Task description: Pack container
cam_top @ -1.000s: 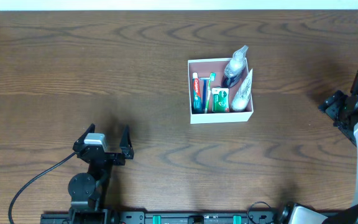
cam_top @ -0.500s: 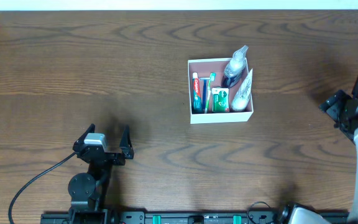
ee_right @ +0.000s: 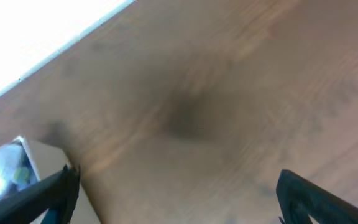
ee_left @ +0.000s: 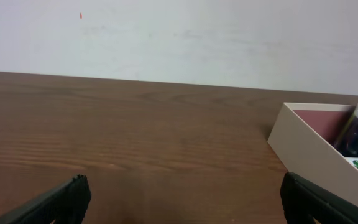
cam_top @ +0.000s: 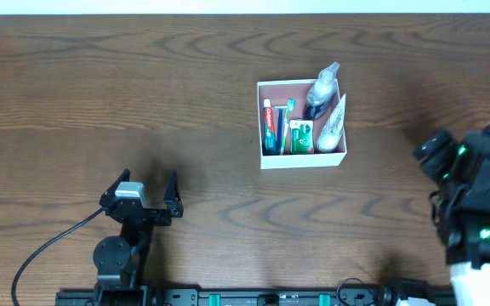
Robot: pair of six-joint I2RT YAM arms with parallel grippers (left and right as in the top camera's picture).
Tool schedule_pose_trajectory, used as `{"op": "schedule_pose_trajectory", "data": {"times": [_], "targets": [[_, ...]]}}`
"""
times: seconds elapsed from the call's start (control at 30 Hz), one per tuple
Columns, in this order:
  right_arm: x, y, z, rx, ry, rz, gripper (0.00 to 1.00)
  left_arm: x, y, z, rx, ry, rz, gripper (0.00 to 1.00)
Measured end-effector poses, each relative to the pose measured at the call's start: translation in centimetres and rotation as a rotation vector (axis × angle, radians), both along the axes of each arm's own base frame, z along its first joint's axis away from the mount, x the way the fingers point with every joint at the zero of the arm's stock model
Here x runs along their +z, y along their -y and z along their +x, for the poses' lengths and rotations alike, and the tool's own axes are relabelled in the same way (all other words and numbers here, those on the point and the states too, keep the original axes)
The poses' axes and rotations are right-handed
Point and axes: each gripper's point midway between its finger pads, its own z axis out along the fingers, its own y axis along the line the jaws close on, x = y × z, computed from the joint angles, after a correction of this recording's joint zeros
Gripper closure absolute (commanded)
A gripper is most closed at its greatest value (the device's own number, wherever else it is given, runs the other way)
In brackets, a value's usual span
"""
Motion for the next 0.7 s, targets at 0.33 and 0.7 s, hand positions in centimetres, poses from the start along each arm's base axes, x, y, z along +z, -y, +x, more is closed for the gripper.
{"op": "schedule_pose_trajectory", "data": {"times": [0.33,0.7], "targets": [[-5.5,-3.0,-1.2,0.131,0.222,0.047,0.01,0.0,0.0,0.0,0.000,-0.001,0.000,0.02],[-6.3,-6.5,-2.8,0.329,0.368,-0.035,0.01,0.0,0.0,0.0,0.000,-0.001,0.000,0.02]]}}
